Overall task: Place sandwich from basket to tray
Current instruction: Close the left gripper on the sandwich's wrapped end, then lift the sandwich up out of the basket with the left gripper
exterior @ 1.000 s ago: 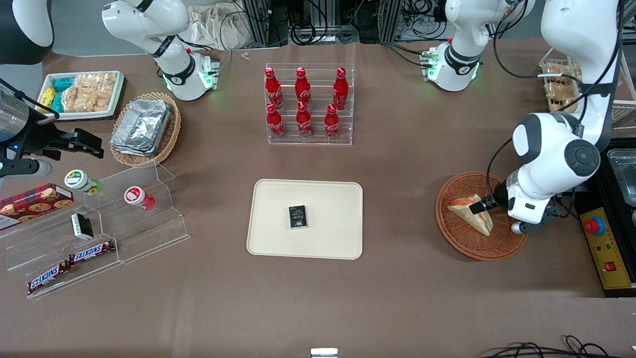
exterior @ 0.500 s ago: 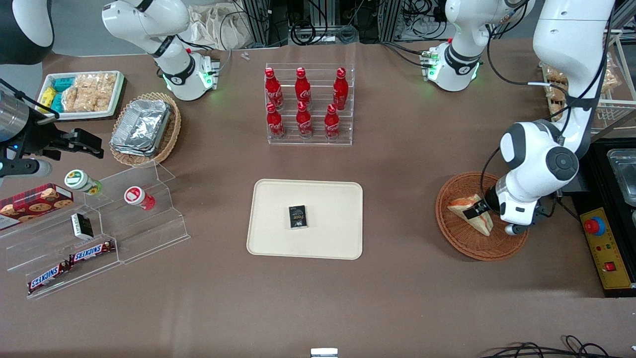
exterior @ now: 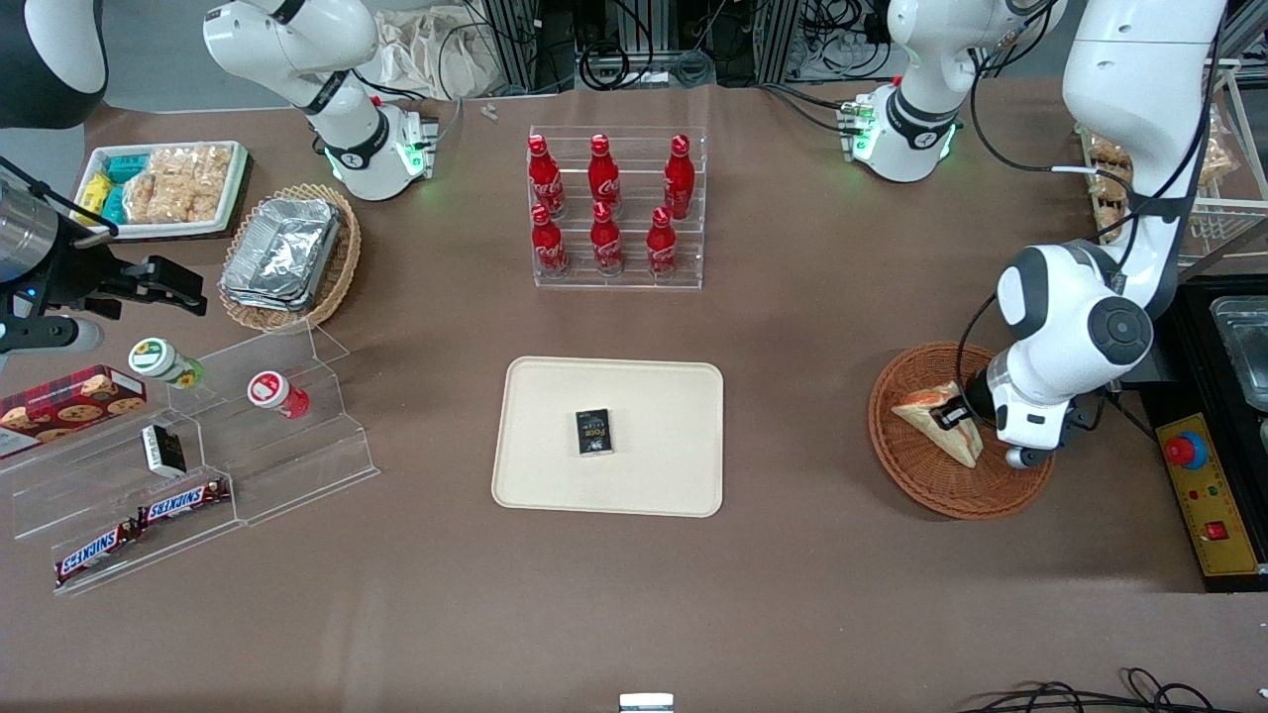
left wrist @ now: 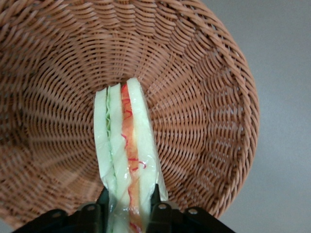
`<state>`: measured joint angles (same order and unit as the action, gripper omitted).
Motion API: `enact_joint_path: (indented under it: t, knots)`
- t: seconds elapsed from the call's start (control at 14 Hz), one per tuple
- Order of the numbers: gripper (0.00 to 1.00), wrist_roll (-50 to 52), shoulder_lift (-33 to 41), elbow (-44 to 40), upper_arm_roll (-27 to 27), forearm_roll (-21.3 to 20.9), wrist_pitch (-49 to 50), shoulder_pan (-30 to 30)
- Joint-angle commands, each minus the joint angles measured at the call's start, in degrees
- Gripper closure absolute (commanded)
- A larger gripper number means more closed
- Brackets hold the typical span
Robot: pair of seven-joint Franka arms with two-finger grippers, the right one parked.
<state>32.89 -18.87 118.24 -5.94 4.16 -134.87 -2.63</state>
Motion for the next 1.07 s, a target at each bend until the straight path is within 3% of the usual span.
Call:
enact_joint_path:
  t: [0.0, 0.43, 0.71, 0.93, 1.0]
  knots:
    - [0.94, 1.30, 2.34, -7.73, -0.04, 0.15, 13.00, 0.34]
    - [0.95, 0.96, 5.50, -26.37, -2.76, 0.06, 36.15, 0.34]
    - [0.95, -0.27, 6.75, -27.27, -8.28, 0.23, 36.79, 0.26]
    - [0.95, -2.74, 4.21, -27.36, -17.67, -0.55, 34.52, 0.52]
    - [0.95, -2.65, 2.80, -27.36, -20.40, -2.73, 31.89, 1.56]
